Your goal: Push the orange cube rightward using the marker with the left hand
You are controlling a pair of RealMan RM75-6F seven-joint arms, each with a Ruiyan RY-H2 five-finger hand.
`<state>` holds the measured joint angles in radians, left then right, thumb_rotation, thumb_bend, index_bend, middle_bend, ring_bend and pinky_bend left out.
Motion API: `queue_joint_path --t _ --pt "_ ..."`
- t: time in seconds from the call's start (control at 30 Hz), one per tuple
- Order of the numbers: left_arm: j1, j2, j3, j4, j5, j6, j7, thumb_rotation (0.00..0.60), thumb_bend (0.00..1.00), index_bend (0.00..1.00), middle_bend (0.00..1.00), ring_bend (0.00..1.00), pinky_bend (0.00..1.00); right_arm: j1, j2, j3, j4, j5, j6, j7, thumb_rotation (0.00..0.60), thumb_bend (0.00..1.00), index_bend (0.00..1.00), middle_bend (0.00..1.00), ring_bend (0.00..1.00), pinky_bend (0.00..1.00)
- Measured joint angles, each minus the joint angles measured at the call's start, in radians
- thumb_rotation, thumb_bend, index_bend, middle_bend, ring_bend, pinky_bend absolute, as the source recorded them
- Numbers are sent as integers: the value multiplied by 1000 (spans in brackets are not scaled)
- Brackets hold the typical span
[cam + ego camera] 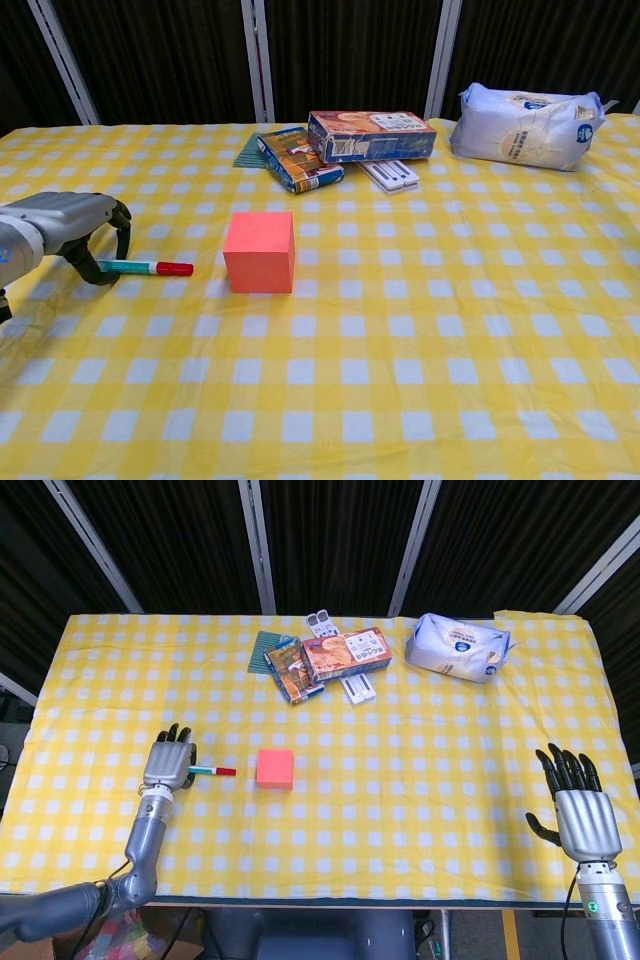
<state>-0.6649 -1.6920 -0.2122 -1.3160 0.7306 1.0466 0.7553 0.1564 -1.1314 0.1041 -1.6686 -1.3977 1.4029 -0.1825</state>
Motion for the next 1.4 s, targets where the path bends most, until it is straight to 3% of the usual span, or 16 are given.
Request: queue_joint_path --t 0.33,0.67,1.4 --pt "-2 4 2 -35 17 16 -32 600 478 562 123 0 132 0 0 0 -1 -1 0 8 600 303 0 0 0 0" --pt "-30 -7 -23 -88 -38 33 -6 600 481 568 127 0 131 0 1 1 -3 2 -1 12 600 304 0 0 0 0" --pt "-205 -175 -100 -42 -169 31 116 600 485 574 128 0 132 -3 7 -1 -1 -6 3 37 600 303 0 0 0 0"
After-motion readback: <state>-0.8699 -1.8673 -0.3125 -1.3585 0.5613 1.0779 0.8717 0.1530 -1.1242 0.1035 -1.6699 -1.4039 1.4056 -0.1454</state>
